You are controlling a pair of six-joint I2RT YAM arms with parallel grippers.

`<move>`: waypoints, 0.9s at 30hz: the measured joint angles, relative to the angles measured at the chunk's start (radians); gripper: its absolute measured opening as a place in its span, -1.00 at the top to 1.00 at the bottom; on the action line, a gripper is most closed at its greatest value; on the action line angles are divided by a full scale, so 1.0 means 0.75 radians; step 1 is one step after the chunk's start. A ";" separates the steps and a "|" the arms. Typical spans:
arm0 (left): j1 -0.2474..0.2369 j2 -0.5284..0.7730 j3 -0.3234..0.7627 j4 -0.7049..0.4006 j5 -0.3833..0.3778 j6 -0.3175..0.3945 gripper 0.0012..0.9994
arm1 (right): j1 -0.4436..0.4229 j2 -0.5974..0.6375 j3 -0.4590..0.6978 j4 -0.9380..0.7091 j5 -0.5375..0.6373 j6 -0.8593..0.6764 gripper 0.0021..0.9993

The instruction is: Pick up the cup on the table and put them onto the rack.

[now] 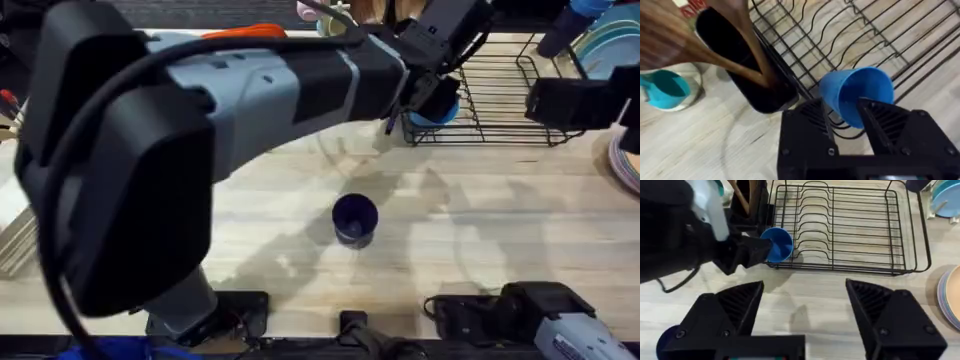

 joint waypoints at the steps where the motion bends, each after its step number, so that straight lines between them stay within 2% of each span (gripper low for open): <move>1: -0.001 -0.010 0.000 -0.004 0.000 0.000 0.19 | 0.000 0.000 0.000 0.000 0.000 0.000 -0.99; 6: -0.001 -0.101 0.000 -0.024 -0.001 0.000 0.18 | 0.000 0.000 0.000 0.000 0.000 0.000 -0.99; 7: -0.002 -0.170 0.000 -0.038 0.000 0.000 0.17 | 0.000 0.000 0.000 0.000 0.000 0.000 -0.99; 8: -0.001 -0.239 0.000 -0.056 -0.001 0.000 0.05 | 0.000 0.000 0.000 0.000 0.000 0.000 -0.99; 13: -0.001 -0.344 0.000 -0.083 -0.012 0.034 -0.11 | 0.000 0.000 0.000 -0.001 0.000 0.000 -0.99; 20: -0.001 -0.476 0.000 -0.149 -0.159 0.071 -0.26 | 0.000 0.000 0.000 -0.001 0.000 0.000 -0.99; 21: -0.001 -0.495 0.000 -0.164 -0.186 0.075 -0.33 | 0.000 0.000 0.000 0.000 0.000 0.000 -0.99; 24: -0.001 -0.565 0.000 -0.212 -0.262 0.086 -0.85 | 0.000 0.000 0.000 0.000 0.000 0.000 -0.99; 27: -0.001 -0.640 0.000 -0.264 -0.330 0.086 -0.98 | 0.000 0.000 0.000 -0.001 0.000 0.000 -0.99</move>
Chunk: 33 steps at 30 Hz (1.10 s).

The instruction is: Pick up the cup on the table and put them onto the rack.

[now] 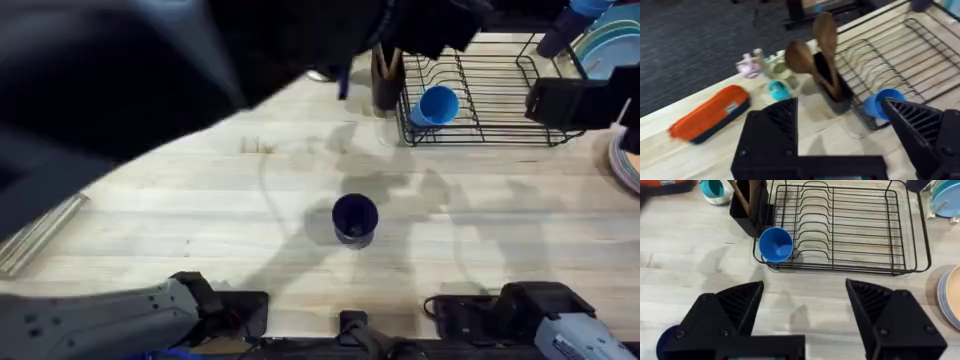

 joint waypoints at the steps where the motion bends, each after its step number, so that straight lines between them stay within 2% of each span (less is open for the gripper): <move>1: 0.000 -0.023 0.000 -0.019 -0.022 0.001 -0.99 | 0.000 0.000 0.000 0.001 0.000 0.000 -0.99; 9: 0.000 -0.178 0.001 -0.242 -0.194 0.004 -0.99 | 0.000 0.000 0.000 0.001 0.000 0.000 -0.99; 15: 0.000 -0.256 0.001 -0.401 -0.227 -0.028 -0.99 | 0.000 0.000 0.000 0.001 0.000 0.000 -0.99; 19: 0.000 -0.315 0.001 -0.502 -0.225 -0.040 -0.99 | 0.000 0.000 0.000 0.001 0.000 0.000 -0.99; 28: 0.002 -0.381 0.003 -0.713 -0.144 -0.015 -0.99 | 0.000 0.000 0.000 0.001 -0.008 0.000 -0.99; 31: 0.037 -0.380 0.003 -0.737 -0.126 -0.005 -0.99 | 0.000 0.000 0.000 0.001 -0.059 0.000 -0.99; 33: 0.096 -0.380 0.003 -0.742 -0.110 0.014 -0.99 | 0.000 0.000 0.000 0.000 -0.111 -0.009 -0.99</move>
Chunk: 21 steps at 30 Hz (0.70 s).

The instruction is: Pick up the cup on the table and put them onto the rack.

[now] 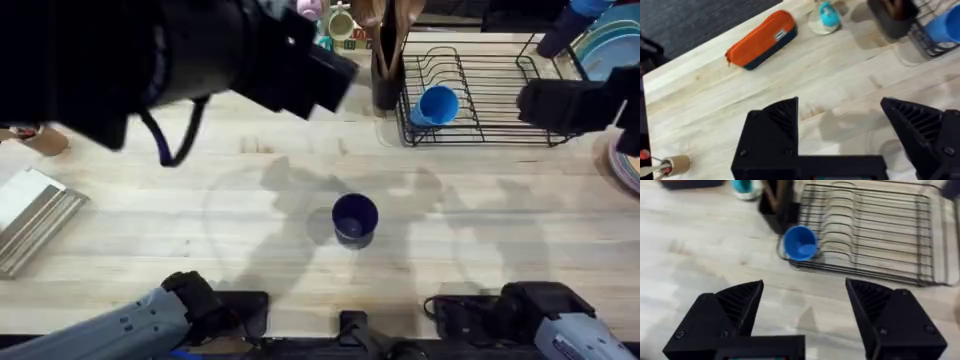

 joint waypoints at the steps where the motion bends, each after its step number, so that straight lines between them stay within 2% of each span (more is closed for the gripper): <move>1: 0.037 0.000 0.000 -0.001 0.016 0.014 -0.99 | 0.000 0.000 0.000 0.000 -0.033 -0.011 -0.99; 7: 0.260 0.000 0.000 0.000 0.156 0.121 -0.99 | 0.046 0.015 0.000 -0.006 -0.198 -0.097 -0.99; 11: 0.391 0.000 0.000 0.006 0.203 0.174 -0.98 | 0.145 0.064 0.002 -0.075 -0.252 -0.137 -0.99; 17: 0.589 0.000 0.000 0.055 0.229 0.202 -0.98 | 0.415 0.164 0.002 -0.111 -0.274 -0.196 -0.99; 21: 0.665 0.000 0.000 0.042 0.229 0.206 -0.99 | 0.607 0.233 0.002 -0.111 -0.283 -0.222 -0.99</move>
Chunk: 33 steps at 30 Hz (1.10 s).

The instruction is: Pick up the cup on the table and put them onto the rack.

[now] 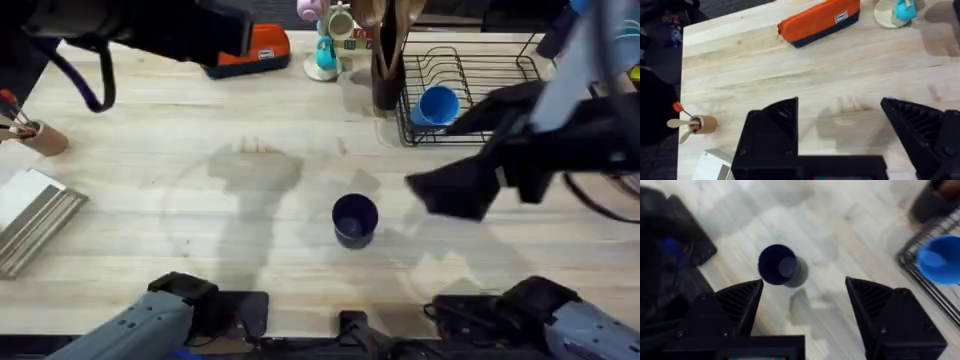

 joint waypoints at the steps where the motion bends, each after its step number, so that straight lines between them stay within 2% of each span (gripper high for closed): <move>1: 0.010 0.000 0.000 -0.006 0.001 0.000 -0.99 | 0.038 0.019 0.000 0.000 -0.001 -0.005 -0.99; 4: 0.023 0.000 0.000 -0.025 0.003 0.001 -0.99 | 0.112 0.080 0.000 0.000 -0.004 -0.016 -0.99; 7: 0.024 0.000 0.000 -0.038 0.004 0.001 -0.98 | 0.136 0.139 0.001 -0.003 -0.005 -0.019 -0.99; 20: 0.024 0.000 0.000 -0.093 0.004 0.001 -0.99 | 0.138 0.327 0.001 -0.131 -0.005 -0.017 -0.99; 33: 0.024 0.000 0.000 -0.097 0.004 0.001 -0.99 | 0.139 0.509 0.001 -0.078 -0.005 -0.013 -0.99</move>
